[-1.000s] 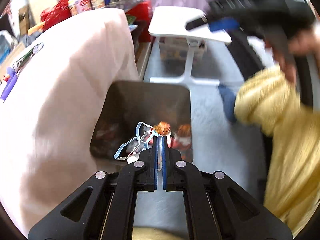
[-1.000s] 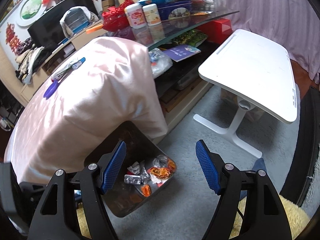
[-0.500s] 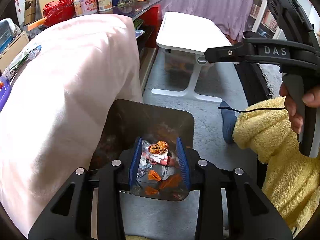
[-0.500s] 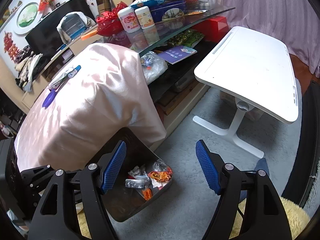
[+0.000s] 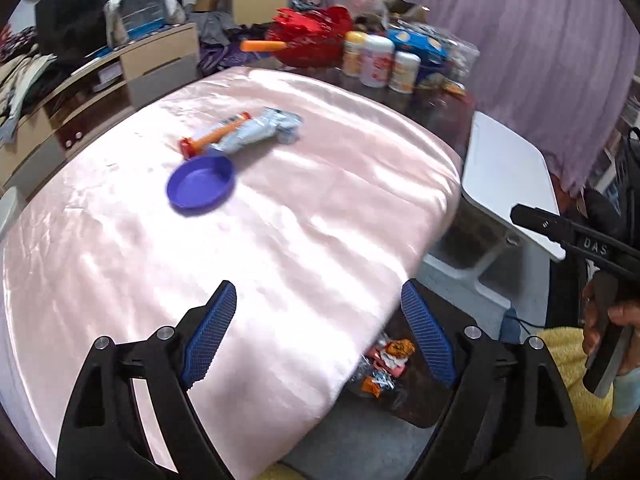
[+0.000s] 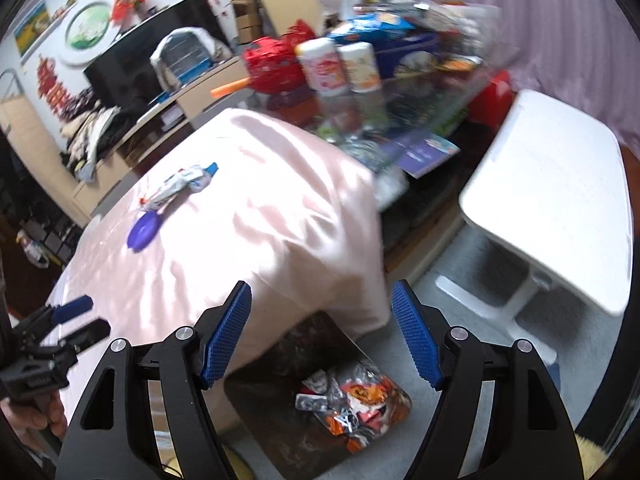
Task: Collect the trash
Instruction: 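Move both open grippers back over the table toward the purple plate, then grasp the purple plate rim with the left gripper while the right grasps the silver foil bag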
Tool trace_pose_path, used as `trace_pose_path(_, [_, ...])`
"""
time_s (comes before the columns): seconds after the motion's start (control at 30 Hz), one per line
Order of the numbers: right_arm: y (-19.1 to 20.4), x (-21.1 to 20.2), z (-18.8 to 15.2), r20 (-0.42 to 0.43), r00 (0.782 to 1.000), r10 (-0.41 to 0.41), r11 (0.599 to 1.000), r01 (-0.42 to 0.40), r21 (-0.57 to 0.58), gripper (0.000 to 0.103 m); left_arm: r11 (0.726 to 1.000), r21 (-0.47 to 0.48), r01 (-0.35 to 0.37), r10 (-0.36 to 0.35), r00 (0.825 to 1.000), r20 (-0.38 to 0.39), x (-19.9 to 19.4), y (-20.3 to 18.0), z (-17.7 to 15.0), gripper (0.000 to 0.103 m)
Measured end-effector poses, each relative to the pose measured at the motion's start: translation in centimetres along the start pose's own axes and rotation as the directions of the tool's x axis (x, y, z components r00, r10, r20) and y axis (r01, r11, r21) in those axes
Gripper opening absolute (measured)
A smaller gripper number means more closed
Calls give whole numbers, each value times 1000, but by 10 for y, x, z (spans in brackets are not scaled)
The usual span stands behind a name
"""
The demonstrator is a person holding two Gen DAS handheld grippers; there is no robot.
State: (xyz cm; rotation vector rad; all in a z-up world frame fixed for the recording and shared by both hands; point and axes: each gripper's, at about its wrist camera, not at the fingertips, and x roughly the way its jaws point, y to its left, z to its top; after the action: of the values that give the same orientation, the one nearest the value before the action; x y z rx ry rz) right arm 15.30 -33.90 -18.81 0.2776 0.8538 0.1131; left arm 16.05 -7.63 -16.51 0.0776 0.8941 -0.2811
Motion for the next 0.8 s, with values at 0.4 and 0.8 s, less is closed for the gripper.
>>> trace_pose_path(0.4, [110, 91, 85, -72, 990, 119, 976, -130, -175, 74, 971, -78, -228, 226, 974, -31, 53, 88, 40, 92])
trace_pose_path(0.8, [150, 180, 125, -172, 972, 159, 971, -186, -152, 56, 969, -123, -215, 204, 975, -91, 109, 108, 67, 93])
